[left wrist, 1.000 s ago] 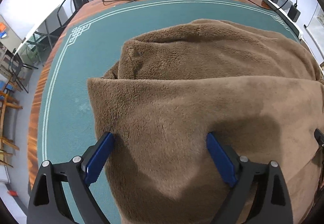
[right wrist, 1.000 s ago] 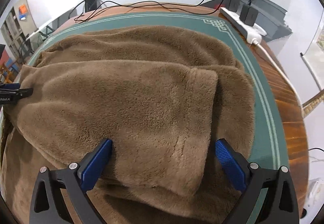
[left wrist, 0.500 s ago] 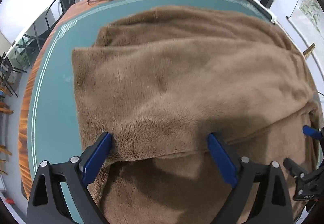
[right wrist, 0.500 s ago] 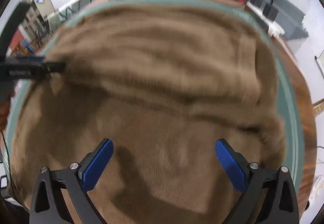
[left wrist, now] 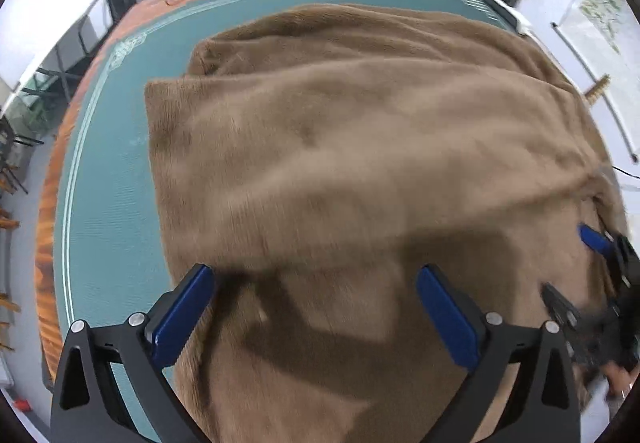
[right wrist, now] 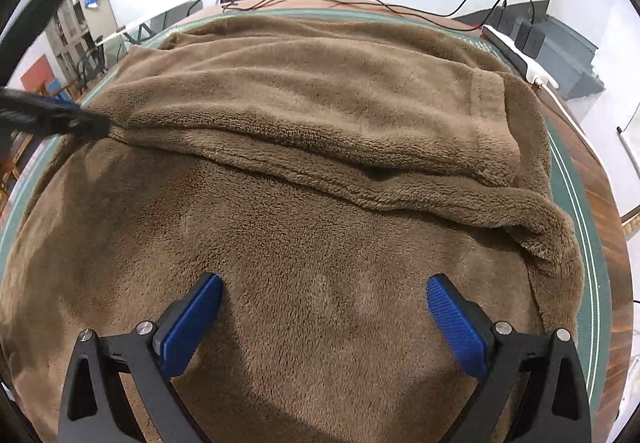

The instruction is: Fold clothes

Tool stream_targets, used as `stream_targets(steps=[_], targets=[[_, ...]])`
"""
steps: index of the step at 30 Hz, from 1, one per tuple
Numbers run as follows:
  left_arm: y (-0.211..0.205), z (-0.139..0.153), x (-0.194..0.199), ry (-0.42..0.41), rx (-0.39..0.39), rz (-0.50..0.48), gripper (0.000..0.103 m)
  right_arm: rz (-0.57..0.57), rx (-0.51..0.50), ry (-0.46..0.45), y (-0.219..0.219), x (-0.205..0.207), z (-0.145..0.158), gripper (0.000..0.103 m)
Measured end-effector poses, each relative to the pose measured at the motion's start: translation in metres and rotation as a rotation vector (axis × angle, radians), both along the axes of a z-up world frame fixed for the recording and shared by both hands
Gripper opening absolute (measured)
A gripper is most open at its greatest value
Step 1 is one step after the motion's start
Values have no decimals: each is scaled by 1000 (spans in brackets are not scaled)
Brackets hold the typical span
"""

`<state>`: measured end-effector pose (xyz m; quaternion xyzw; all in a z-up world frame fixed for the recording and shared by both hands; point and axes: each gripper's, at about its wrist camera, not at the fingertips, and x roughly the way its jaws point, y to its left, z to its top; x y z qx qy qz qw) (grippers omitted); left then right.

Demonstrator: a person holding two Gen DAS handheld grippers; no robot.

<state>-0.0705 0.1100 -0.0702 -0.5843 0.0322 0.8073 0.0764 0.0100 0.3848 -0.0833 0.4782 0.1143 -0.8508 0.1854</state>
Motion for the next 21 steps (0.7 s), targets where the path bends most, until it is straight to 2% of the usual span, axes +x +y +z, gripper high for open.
stream_targets(steps=[4,7,13,18,21], targets=[[-18,6,46,-34,52,78,102,20,33,-80,0,2,5,103],[-30,4,91,-47,72,144,102,60,7,-66,11,27,18,103],[-25,1,170,-2,4,163,102,151,-26,16,49,118,41,103],[-6,-3,223,8,-57,129,102,269,51,72,73,191,47,103],[4,-7,242,3,-102,116,102,315,113,89,92,226,47,103]])
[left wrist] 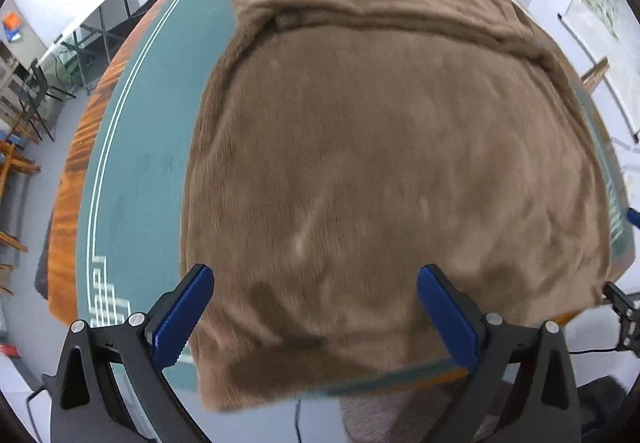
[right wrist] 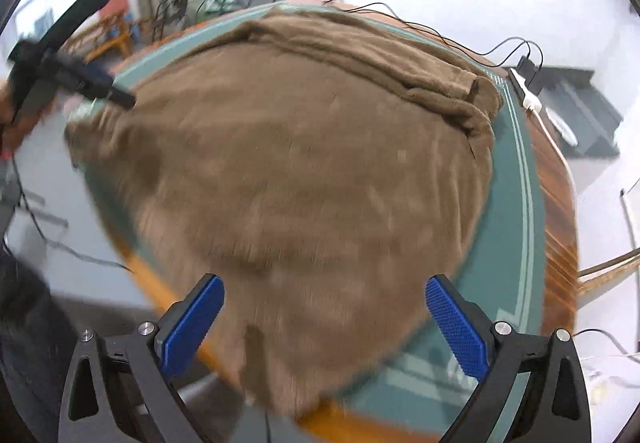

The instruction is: Fold clothes

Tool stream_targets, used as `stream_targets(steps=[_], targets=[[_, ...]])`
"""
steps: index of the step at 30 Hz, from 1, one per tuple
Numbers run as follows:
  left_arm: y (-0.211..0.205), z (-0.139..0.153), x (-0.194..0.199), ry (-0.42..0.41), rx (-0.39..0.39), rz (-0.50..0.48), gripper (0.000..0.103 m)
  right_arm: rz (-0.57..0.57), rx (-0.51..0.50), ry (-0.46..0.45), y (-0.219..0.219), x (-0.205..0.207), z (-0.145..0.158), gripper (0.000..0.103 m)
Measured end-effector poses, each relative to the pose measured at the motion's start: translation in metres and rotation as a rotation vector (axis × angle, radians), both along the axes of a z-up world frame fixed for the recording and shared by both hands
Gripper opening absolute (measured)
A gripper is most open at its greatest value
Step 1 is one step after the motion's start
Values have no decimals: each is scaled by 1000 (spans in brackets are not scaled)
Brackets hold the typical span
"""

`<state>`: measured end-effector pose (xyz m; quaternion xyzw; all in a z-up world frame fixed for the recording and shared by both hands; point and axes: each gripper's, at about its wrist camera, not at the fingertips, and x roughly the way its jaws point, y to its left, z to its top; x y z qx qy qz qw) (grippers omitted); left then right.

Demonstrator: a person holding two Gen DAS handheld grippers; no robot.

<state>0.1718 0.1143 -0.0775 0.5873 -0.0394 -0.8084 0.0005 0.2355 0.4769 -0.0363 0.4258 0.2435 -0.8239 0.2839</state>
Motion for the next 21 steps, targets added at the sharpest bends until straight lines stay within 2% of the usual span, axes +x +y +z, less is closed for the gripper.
stream_targets(steps=[6,12,21], targets=[[16,1,11,-1,-17,-14,102,25,75,-3,26,41,-18,101],[23,4,6,14,-17,-12,102,-34,147,8,25,27,-34,100],[15,2,6,18,-16,15,102,-223,-1,39,35,-20,-12,100]])
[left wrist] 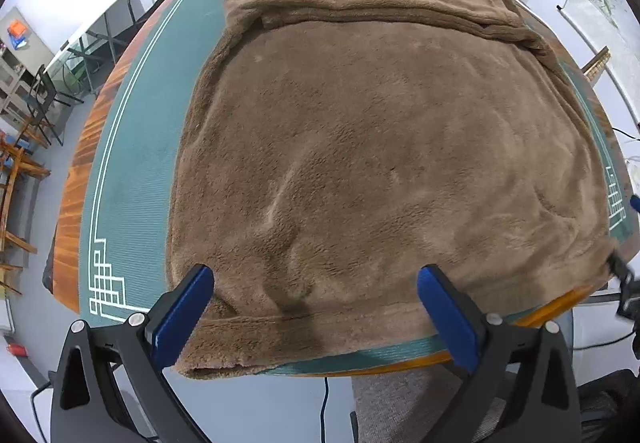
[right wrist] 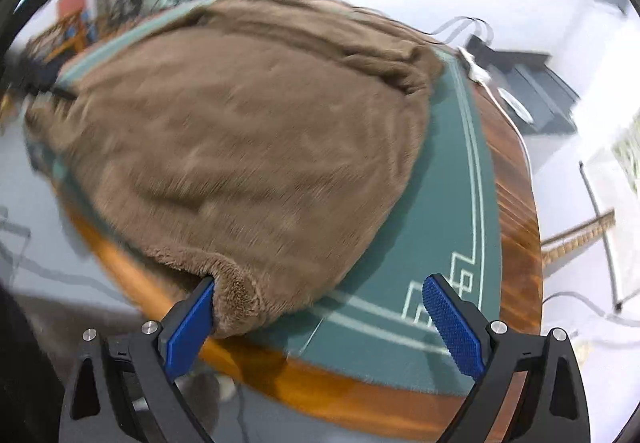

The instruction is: Fold clothes

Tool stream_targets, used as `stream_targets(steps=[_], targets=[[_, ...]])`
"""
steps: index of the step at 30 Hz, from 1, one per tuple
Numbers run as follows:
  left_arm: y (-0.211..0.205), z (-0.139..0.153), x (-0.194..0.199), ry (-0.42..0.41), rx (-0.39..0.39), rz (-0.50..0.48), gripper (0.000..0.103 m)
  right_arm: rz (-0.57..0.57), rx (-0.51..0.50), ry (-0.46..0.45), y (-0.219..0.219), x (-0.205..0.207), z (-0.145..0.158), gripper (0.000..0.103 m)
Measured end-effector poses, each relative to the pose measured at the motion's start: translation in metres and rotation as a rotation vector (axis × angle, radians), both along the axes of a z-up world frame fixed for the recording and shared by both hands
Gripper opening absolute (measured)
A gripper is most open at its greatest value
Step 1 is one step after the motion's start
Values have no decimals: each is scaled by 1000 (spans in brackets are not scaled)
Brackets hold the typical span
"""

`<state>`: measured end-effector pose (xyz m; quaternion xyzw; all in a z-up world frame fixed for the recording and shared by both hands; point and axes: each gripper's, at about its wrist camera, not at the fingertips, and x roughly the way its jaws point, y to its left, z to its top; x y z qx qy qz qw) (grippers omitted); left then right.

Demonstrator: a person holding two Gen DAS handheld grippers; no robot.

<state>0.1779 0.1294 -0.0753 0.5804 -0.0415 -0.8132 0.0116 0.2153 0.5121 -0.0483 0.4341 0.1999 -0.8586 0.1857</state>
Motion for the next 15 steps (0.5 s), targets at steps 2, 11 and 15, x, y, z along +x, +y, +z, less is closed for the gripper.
stream_targets(steps=[2,11,15], targets=[[-5,0,2,3,-4,6,102,-33,-41,-19,1,-12,-1,100],[-38,-9,31,-11,-35,51,102,104,50,-41,-17,-2,-18,100],[-57,-18,39,-35,-58,96,102,177,84,-32,-25,10,-20,99]])
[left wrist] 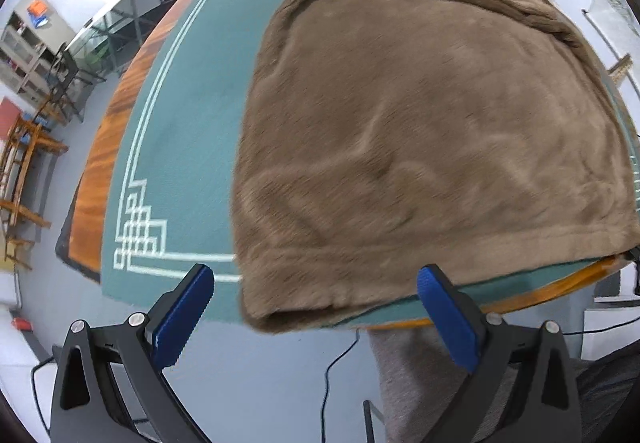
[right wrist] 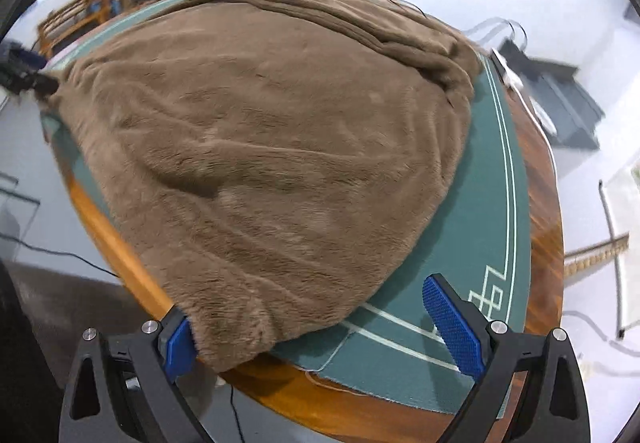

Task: Fold clothes
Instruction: 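Grasp the jacket hem with the right gripper while the left gripper grasps the hem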

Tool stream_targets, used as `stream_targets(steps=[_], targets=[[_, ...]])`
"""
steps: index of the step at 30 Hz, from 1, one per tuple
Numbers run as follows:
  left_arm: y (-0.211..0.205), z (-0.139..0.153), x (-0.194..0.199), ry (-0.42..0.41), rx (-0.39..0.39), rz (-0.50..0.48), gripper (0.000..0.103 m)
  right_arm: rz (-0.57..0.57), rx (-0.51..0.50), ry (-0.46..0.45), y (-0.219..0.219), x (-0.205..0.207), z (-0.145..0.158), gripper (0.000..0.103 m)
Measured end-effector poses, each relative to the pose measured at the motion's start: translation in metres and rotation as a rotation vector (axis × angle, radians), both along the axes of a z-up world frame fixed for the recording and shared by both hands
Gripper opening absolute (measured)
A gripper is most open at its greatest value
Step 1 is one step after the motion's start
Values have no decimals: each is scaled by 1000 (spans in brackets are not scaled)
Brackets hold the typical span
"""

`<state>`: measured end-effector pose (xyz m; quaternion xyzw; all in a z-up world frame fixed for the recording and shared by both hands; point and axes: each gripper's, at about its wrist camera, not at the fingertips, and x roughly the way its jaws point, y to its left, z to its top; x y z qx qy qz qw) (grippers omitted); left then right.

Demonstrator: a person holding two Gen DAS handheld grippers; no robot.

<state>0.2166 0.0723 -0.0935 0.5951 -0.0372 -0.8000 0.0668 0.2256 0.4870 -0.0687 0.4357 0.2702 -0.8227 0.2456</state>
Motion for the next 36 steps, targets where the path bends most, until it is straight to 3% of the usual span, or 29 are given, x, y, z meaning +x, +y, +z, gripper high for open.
stream_targets(steps=[1,2,3,4,6,18,25,26,27,29,32,36], targets=[[-4,-2,1,-4,-5,11,102,18,-6,-2,-2,2,2,95],[-8,-2,3,-5,-2,22,102,30,-2,-2,-5,4,3,78],[-11,-2,4,-5,3,32,102,34,8,-2,-7,4,3,49],[-13,-2,5,-3,6,37,102,36,8,-14,-9,2,3,39],[-16,1,7,9,3,34,102,27,-18,-28,-9,-4,6,32],[-25,-6,26,15,-16,17,102,-180,-174,24,6,-64,46,31],[-38,-5,17,56,86,61,98,-174,-156,21,4,-67,47,31],[-39,-4,16,60,105,51,85,-172,-153,18,4,-67,47,31],[-39,-4,15,49,126,36,58,-170,-149,16,5,-67,46,31],[-42,-6,12,12,176,19,33,-163,-148,6,6,-68,47,31],[-46,3,6,16,225,-9,20,-146,-147,-9,9,-67,49,31],[-43,41,-4,91,183,-94,19,-132,-148,-15,13,-66,57,31]])
